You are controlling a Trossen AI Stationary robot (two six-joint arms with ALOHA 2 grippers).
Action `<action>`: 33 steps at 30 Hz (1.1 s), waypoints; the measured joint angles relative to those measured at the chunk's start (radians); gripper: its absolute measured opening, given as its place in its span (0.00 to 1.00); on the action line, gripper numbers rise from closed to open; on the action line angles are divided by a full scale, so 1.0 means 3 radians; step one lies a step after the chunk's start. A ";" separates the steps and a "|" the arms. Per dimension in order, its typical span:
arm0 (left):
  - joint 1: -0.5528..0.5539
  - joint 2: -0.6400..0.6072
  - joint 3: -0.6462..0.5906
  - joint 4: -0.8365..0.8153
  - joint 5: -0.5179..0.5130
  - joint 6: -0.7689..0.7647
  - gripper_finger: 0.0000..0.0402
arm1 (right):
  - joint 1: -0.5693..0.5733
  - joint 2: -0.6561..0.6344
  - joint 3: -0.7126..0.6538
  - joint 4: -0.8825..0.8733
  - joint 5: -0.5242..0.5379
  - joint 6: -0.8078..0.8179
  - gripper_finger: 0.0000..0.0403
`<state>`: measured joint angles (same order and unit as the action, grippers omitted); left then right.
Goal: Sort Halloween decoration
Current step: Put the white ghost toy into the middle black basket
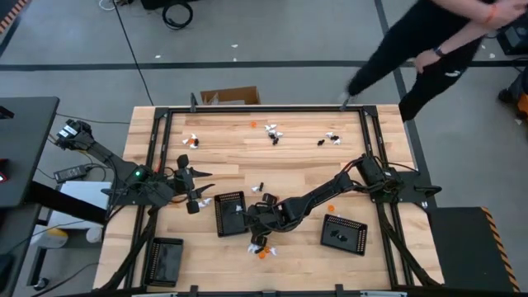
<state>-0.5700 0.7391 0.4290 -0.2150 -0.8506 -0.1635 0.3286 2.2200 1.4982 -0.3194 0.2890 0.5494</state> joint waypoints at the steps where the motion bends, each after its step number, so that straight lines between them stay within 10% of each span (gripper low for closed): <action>1: 0.0000 0.0000 0.0000 0.0000 0.0000 0.0000 0.40 | 0.0000 0.0000 0.0001 -0.0014 -0.0001 0.0010 0.19; 23: 0.0000 -0.0001 0.0000 0.0027 0.0086 -0.0031 0.40 | -0.0006 -0.0512 -0.0020 -0.0674 0.0211 -0.0012 0.08; 33: 0.0000 -0.0001 0.0000 0.0029 0.0149 -0.0120 0.40 | -0.0007 -0.0752 -0.0013 0.0213 0.0258 -0.0456 0.08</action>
<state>-0.5701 0.7387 0.4290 -0.2062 -0.8059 -0.1993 0.3265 1.9945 1.4944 -0.2555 0.3663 0.4126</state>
